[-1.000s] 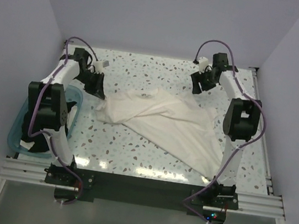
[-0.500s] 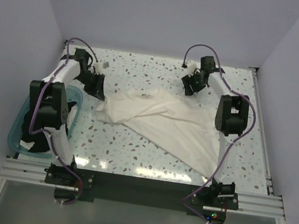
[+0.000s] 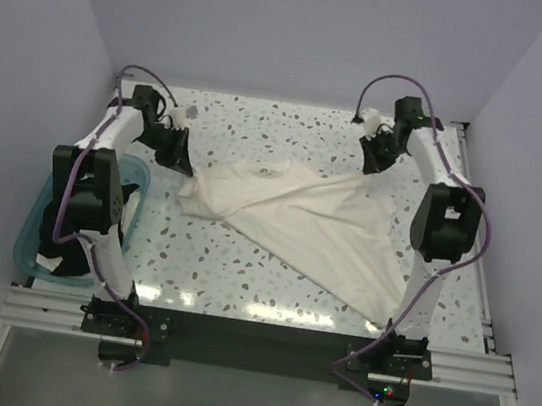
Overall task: Fold and stack the t-shirts
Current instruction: Flatten the tshirt out
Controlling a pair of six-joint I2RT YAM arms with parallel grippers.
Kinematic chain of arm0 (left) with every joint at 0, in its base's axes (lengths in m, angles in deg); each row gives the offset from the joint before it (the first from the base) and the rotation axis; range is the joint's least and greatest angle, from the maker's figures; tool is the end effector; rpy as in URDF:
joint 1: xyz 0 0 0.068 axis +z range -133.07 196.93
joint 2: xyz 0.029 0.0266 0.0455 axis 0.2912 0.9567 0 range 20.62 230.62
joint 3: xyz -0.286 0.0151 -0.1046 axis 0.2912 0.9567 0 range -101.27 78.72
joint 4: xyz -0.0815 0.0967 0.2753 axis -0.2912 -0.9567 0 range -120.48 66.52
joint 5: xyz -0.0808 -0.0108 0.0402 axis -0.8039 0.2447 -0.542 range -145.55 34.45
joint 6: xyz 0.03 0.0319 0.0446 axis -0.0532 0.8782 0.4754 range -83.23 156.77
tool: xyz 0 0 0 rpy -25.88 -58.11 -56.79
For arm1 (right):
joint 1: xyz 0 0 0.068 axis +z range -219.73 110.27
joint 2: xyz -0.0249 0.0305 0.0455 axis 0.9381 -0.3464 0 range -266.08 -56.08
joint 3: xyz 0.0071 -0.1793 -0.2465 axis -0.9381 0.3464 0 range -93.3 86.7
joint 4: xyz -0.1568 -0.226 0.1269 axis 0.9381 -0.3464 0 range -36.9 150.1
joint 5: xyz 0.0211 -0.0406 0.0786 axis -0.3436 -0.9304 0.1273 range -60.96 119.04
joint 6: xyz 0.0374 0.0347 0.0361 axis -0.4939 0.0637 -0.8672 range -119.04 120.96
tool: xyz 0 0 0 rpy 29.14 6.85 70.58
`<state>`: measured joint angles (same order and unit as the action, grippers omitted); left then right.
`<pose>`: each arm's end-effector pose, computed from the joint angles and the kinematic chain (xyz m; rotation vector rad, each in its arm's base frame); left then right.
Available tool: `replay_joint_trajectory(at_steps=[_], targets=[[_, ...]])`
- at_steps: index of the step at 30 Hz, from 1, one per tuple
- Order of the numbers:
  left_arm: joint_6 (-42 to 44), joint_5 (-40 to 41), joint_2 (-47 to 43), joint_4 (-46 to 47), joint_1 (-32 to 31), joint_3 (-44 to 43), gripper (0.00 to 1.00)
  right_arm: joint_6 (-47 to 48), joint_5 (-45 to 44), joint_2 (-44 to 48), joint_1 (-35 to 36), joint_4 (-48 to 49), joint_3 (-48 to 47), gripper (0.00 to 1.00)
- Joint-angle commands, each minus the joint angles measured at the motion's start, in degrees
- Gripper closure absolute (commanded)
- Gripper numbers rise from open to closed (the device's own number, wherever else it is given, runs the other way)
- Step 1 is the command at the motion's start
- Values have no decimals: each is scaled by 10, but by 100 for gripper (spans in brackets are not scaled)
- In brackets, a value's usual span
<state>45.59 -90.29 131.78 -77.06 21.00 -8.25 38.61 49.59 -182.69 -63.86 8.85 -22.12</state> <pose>0.4402 0.0041 0.2164 0.2059 2.7442 -0.8218 0.5284 0.0713 0.2101 -1.0754 2.4518 0.3311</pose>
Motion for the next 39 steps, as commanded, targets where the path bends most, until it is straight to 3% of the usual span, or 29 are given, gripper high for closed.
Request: replay_joint_trajectory(at_steps=[1, 7, 11, 15, 17, 19, 21, 24, 25, 27, 31, 33, 35, 36, 38, 39], targets=[[-24, -46, -58, 56, 8, 9, 100, 21, 22, 157, -59, -38, 2, 100], [-84, -93, -76, 119, 10, 65, 100, 94, 5, 286, -121, -79, 116, 100], [-121, -96, -87, 136, 11, 109, 100, 155, 2, 361, -123, -117, 241, 100], [-123, -85, -93, 148, 21, 136, 100, 174, -19, 424, -123, -84, 352, 100], [-149, -135, -81, 161, 32, 128, 100, 164, -24, 443, -123, -66, 378, 100], [-103, -178, -40, 102, 31, 82, 100, 157, -28, 448, -123, -66, 374, 100], [-57, -274, -28, 13, 32, 29, 100, 160, -42, 453, -125, -69, 353, 100], [45, -343, -46, -107, 20, -7, 100, 169, -38, 454, -144, -70, 317, 100], [114, -350, -64, -140, 14, -11, 100, 172, -32, 450, -157, -72, 306, 100], [180, -359, -84, -218, -8, 7, 100, 176, -25, 439, -171, -85, 276, 100], [208, -391, -161, -218, -17, 133, 100, 186, -17, 432, -185, -86, 270, 100], [212, -374, -126, -211, -18, 162, 100, 186, -17, 425, -185, -72, 278, 100], [157, -324, -93, -135, 8, 179, 100, 185, -21, 414, -185, -66, 280, 100], [67, -299, -68, -89, 22, 176, 100, 183, -21, 407, -184, -63, 280, 100], [11, -294, -47, 9, 65, 168, 83, 177, -18, 386, -183, -64, 273, 100], [-38, -279, -36, 35, 73, 159, 80, 175, -17, 381, -181, -64, 272, 100]])
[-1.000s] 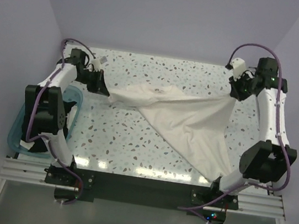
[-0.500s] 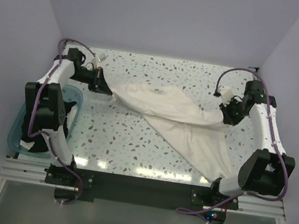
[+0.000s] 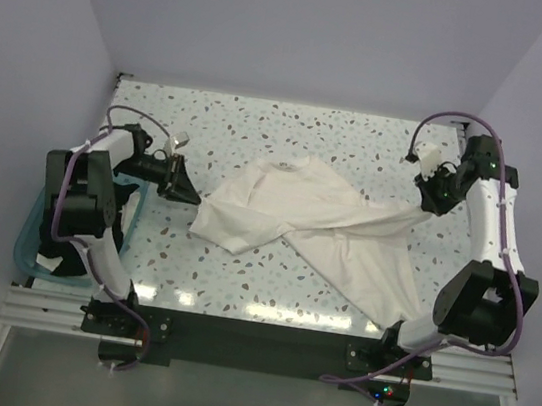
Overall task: Fold and stack the t-shirts
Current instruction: Flatten the tshirt out
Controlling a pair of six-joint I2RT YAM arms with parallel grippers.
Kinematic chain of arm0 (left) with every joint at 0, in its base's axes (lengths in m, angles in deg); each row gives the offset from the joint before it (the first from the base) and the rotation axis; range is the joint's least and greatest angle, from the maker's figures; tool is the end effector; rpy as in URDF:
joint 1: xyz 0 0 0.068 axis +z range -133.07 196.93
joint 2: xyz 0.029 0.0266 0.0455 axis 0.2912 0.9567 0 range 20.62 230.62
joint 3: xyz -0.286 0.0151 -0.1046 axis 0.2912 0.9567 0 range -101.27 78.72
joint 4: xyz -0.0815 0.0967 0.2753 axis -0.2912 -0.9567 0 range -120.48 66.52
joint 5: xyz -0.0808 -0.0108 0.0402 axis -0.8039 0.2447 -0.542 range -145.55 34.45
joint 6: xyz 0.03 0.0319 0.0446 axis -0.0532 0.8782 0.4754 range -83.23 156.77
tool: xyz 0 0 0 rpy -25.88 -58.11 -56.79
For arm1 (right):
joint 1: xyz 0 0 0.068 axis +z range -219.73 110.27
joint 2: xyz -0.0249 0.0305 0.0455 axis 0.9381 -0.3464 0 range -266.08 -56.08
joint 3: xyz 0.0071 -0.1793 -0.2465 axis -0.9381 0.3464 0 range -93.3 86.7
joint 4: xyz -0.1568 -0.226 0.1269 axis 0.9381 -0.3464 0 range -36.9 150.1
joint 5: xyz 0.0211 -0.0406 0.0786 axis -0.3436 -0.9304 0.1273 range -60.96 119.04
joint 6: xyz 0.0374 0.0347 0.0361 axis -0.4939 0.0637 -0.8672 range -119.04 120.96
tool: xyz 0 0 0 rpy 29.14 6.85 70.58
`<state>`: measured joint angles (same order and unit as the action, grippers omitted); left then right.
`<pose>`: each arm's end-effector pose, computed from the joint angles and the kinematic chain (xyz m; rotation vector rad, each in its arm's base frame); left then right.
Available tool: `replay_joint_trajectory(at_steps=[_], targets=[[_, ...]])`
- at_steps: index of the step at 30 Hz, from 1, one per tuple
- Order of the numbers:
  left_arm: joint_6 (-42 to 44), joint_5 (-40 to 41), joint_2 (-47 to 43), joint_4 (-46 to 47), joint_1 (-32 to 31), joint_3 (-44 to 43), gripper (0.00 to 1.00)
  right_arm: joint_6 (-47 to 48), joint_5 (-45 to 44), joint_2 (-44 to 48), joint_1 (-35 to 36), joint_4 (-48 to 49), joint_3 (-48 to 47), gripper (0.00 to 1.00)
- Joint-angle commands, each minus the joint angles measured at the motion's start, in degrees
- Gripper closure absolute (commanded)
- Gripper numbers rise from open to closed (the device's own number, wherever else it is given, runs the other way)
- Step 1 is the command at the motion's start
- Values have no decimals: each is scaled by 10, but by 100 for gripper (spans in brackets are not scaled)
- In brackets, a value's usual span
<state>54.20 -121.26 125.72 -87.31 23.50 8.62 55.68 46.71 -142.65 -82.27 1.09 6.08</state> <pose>0.3568 -0.0026 0.1913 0.1146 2.5524 -1.6529 0.3411 -0.0609 0.3316 -1.0237 2.4037 0.0169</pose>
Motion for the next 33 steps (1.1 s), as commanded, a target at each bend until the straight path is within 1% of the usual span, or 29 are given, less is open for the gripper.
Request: replay_joint_trajectory(at_steps=[1, 2, 3, 4, 5, 7, 8, 9, 10, 11, 12, 13, 14, 15, 16, 18, 19, 20, 21, 24, 27, 31, 33], targets=[[-130, 47, 26, 159, 54, -23, 73, 0, 13, -24, 10, 13, -11, 100], [-121, 78, 25, 170, 56, -61, 70, 0, 17, -23, 15, 8, -11, 100], [-98, 99, 13, 170, 56, -82, 66, -1, 17, -20, 26, 6, -9, 100], [-83, 116, 4, 167, 56, -113, 57, -1, 17, -10, 30, 5, -1, 100], [-62, 144, -7, 164, 56, -126, 53, -1, 16, -4, 33, 2, 5, 100], [34, 169, -46, 152, 50, -138, 47, 7, 14, 12, 37, 0, 29, 100], [83, 175, -59, 133, 45, -139, 46, 14, 11, 28, 37, -2, 39, 100], [221, 175, -72, 102, 41, -141, 45, 24, 6, 36, 37, -4, 48, 100], [296, 178, -76, 26, 24, -144, 45, 28, 3, 43, 37, -5, 63, 100], [370, 191, -77, -14, 15, -142, 45, 32, 1, 57, 36, -8, 70, 100], [489, 203, -78, -45, 5, -135, 44, 35, -1, 61, 36, -10, 76, 100], [545, 219, -79, -97, -22, -117, 40, 36, -4, 67, 36, -12, 81, 100], [613, 254, -93, -89, -43, -79, 37, 38, -4, 74, 36, -21, 83, 100], [631, 269, -105, -89, -43, -79, 37, 38, -4, 75, 36, -24, 83, 100], [650, 278, -119, -55, -56, -36, 37, 38, -5, 79, 36, -27, 82, 100], [698, 311, -153, -25, -72, 22, 36, 38, -5, 82, 36, -37, 81, 100], [710, 324, -161, -3, -93, 37, 36, 38, -4, 83, 36, -46, 79, 100], [723, 344, -166, 3, -101, 51, 36, 38, -5, 83, 36, -49, 78, 100], [740, 353, -172, 12, -110, 64, 36, 36, -5, 85, 36, -52, 78, 100], [754, 371, -188, 66, -138, 124, 36, 31, -8, 88, 36, -52, 83, 100], [784, 384, -196, 125, -163, 161, 35, 24, -7, 88, 36, -55, 84, 100], [837, 393, -188, 141, -174, 182, 36, 17, -7, 83, 36, -64, 78, 100], [847, 393, -182, 147, -180, 183, 36, 16, -8, 83, 36, -64, 76, 100]])
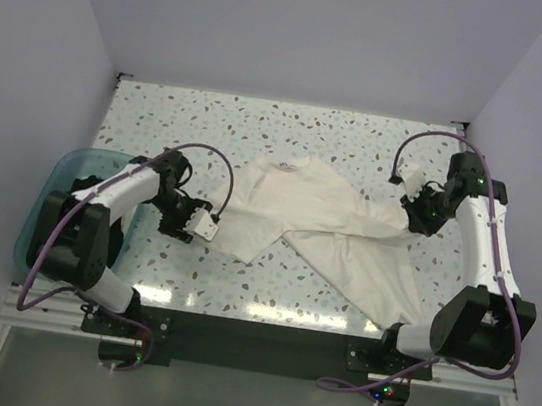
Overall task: Fold and stack the t-shirts
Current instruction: Flatten the tshirt out
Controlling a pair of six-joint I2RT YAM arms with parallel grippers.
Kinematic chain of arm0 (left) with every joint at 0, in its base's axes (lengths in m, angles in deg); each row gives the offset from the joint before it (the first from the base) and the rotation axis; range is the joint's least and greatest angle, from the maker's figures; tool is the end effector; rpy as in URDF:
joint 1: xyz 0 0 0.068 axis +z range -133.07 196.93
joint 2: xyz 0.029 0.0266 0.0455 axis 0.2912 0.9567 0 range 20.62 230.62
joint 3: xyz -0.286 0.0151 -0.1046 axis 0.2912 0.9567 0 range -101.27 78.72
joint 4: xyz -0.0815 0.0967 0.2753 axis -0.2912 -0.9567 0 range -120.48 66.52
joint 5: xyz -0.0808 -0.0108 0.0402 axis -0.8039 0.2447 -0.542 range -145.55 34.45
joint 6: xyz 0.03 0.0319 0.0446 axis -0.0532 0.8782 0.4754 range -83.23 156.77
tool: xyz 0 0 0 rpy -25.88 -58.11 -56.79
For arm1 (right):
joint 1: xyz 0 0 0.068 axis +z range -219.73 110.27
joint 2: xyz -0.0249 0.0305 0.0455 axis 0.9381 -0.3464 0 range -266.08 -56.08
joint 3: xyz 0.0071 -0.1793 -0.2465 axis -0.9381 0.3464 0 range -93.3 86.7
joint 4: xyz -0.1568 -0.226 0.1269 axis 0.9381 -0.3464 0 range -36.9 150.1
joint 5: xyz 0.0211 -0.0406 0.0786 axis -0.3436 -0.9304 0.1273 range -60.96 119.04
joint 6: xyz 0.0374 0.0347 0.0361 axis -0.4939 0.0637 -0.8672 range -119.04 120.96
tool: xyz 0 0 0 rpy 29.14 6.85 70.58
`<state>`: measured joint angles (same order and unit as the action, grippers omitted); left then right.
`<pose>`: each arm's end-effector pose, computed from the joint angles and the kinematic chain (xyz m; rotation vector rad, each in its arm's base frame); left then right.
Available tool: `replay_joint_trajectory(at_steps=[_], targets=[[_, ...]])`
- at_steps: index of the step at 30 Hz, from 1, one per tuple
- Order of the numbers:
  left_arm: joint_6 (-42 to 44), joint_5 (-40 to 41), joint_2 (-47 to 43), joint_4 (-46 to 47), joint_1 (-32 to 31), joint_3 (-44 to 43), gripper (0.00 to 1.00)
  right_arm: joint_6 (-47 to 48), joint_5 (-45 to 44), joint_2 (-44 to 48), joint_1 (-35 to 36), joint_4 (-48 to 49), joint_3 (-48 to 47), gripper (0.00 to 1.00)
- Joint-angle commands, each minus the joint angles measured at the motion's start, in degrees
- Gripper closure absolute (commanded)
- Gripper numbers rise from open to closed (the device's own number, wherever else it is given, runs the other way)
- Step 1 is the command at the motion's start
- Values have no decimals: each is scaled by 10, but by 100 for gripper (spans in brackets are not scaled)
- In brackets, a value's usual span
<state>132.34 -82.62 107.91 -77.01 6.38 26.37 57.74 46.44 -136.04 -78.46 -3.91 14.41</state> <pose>0.2716 -0.0727 0.1776 2.2157 1.6550 -0.4659 0.2987 -0.0313 0.3136 -1.1640 2.4469 0.1123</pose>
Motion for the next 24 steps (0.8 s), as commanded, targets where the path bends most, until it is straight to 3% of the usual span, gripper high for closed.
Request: replay_joint_trajectory(at_steps=[1, 12, 16, 17, 21, 24], targets=[[67, 7, 0, 54, -11, 7, 36, -5, -6, 17, -2, -14, -9, 100], [108, 18, 68, 61, -35, 0, 36, -13, -6, 5, -1, -16, -20, 100], [105, 41, 90, 47, -40, 9, 41, -14, -4, 1, -2, -16, -28, 100], [99, 46, 103, 46, -40, 9, 44, -14, -3, 1, -2, -16, -29, 100], [70, 55, 118, 48, -40, 2, 79, -21, 2, -3, -1, -16, -37, 100], [29, 31, 120, 25, -33, -34, 96, -38, 13, -8, -2, -14, -52, 100]])
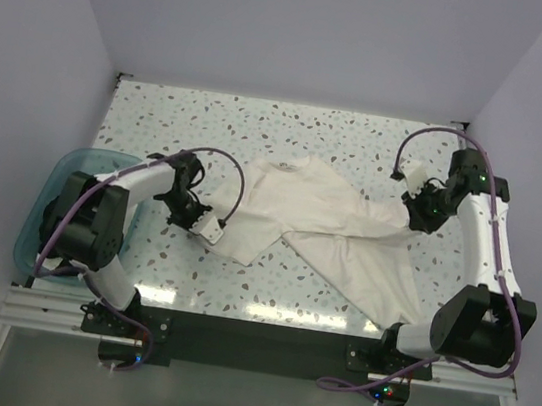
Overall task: Fold and stack the t-shirts
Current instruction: Flatten the tshirt out
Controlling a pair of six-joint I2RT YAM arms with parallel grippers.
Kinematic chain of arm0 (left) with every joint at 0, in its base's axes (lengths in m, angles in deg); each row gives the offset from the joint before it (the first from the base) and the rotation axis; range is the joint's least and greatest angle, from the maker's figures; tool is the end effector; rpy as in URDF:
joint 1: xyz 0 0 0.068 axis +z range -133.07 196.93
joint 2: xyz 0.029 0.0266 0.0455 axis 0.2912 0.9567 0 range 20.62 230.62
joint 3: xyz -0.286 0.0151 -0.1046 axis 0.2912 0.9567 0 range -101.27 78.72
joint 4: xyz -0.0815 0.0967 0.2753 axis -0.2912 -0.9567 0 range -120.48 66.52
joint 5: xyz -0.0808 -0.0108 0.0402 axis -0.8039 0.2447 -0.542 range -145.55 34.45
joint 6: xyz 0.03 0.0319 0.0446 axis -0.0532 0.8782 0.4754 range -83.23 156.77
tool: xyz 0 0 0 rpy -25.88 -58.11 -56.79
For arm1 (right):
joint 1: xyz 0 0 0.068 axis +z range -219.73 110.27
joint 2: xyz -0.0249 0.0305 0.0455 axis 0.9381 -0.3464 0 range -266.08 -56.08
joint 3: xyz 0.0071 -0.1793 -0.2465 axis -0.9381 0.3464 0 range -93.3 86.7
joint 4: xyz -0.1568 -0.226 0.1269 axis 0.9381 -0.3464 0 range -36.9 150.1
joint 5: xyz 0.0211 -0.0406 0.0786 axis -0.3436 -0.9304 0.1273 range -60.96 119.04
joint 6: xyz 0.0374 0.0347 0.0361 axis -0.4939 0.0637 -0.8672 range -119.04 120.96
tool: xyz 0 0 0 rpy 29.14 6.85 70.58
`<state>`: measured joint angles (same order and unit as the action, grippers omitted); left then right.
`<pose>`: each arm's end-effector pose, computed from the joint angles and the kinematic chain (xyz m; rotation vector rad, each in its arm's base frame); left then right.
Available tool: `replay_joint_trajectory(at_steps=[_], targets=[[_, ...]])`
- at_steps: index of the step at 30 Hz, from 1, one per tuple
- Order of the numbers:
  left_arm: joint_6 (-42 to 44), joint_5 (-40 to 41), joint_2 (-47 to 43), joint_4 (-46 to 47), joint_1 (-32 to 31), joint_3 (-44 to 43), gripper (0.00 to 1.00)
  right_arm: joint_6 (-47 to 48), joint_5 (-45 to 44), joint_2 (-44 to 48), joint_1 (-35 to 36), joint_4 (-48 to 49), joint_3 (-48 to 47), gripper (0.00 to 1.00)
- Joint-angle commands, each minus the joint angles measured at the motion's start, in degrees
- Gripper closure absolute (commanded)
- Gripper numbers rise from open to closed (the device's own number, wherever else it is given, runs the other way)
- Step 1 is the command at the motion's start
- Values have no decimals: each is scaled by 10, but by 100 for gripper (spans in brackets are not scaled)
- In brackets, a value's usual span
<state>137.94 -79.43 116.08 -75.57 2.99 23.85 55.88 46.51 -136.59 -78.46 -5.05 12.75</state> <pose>0.2877 -0.0913 0.1494 2.3959 1.5400 -0.4821 0.3010 -0.0316 0.3197 -1.1246 2.4661 0.1238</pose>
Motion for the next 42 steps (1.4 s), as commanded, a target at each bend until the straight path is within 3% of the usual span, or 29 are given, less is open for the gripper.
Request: replay_joint_trajectory(at_steps=[1, 7, 12, 16, 22, 28, 35, 42], targets=[[-43, -26, 38, 3, 5, -23, 99, -25, 15, -4, -2, 2, -39, 100], [-197, -131, 32, -48, 64, -175, 100, -110, 33, 0, -3, 67, -74, 100], [-463, -179, 53, -22, 112, -380, 100, -223, 25, 1, -3, 196, -149, 100], [-675, -171, 72, 22, 136, -529, 100, -303, 12, -10, -3, 293, -203, 100], [-863, -100, 29, 159, 178, -660, 100, -400, 3, -15, -3, 390, -294, 100], [-926, -44, -48, 248, 209, -688, 100, -413, -8, 18, -3, 431, -360, 100], [-924, 45, -196, 377, 226, -593, 100, -409, -54, 117, -3, 470, -351, 100], [-887, 165, -353, 433, 225, -529, 100, -402, -53, 270, -3, 481, -291, 100]])
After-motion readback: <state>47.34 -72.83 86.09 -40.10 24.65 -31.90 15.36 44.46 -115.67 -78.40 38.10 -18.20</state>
